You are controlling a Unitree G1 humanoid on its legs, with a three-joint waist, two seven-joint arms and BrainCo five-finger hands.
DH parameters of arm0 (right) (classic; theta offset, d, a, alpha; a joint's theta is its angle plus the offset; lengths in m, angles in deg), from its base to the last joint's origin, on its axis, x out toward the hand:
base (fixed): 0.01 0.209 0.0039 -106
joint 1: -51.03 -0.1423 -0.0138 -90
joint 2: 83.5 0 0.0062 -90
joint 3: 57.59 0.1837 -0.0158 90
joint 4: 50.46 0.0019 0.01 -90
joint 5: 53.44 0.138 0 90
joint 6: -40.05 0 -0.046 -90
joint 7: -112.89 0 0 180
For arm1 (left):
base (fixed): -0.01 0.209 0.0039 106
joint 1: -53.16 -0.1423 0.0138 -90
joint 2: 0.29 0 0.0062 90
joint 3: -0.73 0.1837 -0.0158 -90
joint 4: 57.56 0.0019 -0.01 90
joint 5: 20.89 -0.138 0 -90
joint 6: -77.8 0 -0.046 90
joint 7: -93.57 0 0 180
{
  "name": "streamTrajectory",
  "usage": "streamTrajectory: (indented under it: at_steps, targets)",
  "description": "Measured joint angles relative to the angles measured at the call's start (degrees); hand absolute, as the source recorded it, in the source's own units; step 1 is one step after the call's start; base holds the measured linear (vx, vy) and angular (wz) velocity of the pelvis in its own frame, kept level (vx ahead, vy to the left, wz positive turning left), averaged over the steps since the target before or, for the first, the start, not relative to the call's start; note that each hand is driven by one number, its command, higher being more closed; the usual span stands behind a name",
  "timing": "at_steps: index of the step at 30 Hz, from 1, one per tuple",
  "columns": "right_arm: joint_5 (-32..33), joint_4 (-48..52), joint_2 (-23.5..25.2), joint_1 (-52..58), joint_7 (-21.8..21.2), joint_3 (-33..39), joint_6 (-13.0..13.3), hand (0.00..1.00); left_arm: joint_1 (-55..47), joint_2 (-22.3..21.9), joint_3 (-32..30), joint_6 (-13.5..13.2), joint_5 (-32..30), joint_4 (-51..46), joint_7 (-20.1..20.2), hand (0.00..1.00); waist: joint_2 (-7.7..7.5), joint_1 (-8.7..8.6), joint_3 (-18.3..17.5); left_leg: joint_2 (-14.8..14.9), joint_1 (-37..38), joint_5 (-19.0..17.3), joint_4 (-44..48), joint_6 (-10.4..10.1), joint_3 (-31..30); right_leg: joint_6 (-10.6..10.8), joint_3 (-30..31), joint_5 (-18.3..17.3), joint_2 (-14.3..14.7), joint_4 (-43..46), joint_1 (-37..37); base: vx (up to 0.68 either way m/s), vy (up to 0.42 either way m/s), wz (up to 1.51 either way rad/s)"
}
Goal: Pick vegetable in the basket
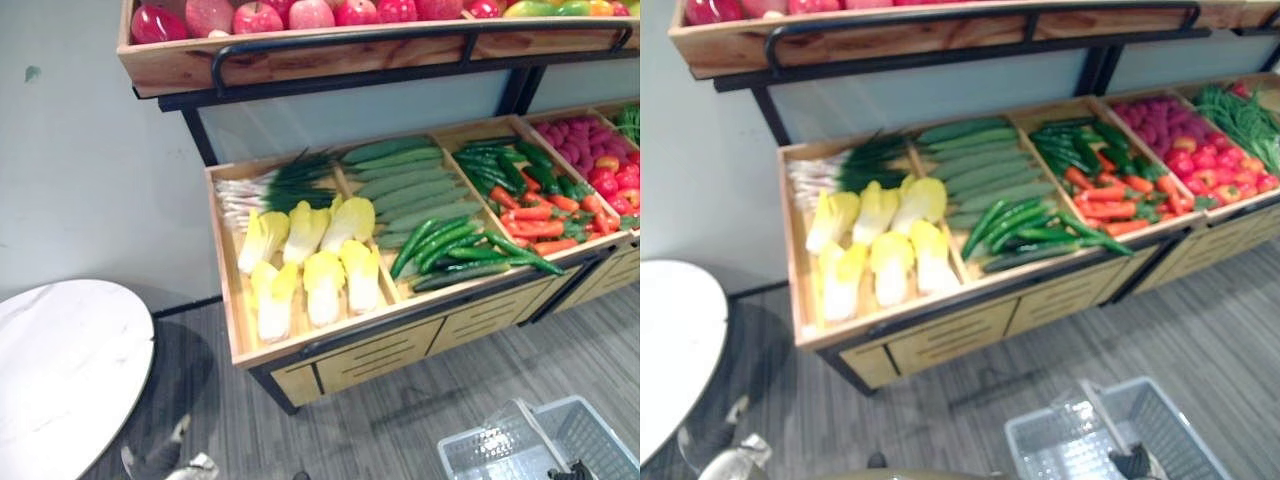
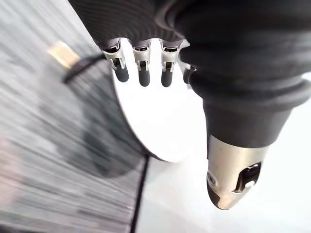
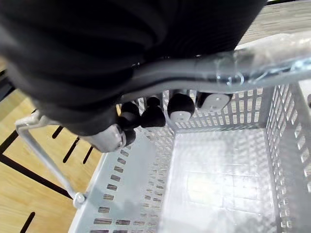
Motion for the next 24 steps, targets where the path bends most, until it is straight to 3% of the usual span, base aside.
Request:
streamTrajectory:
  at_steps: [5,12,15,24]
  targets:
    - [0.0,-2.2,-0.1,0.4,0.0,1.4,0.0,1.0,1.0,-0.6,4.2,-0.2,-7.1,-10.2,0.5,0.0,0.85,-0.15,-0.5,-0.4,0.1,0.1,0.0,0.1,0.3,0.3,0.2,0.2,-0.1,-0.1,0.0,-0.01,0.002,-0.01]
    - [-0.5,-2.3,-0.1,-0.8,-0.2,0.5,0.0,1.0,4.5,0.0,6.5,0.4,-8.7,-11.0,0.4,0.0,0.93,-0.55,-0.6,-0.1,0.2,0.0,0.0,0.1,2.4,0.2,1.9,0.5,0.2,-0.1,-0.9,0.04,-0.004,-0.12]
    - [-2.2,-2.2,-0.2,-1.8,-0.3,-1.3,0.1,1.0,6.5,1.6,7.0,1.2,-8.8,-9.4,-0.1,0.0,0.96,-1.01,-0.6,0.2,0.5,0.1,0.0,0.1,4.4,0.0,3.4,0.8,0.5,-0.3,-1.1,0.05,-0.009,-0.23]
    - [-4.9,3.2,-2.6,-2.2,-1.5,-9.0,1.3,1.0,15.6,6.9,6.4,2.5,-8.4,8.5,-2.4,0.0,0.76,-3.2,-0.3,1.1,1.3,0.0,0.0,0.0,9.4,-0.3,7.7,2.5,1.5,-1.3,-3.1,0.0,0.0,-0.25]
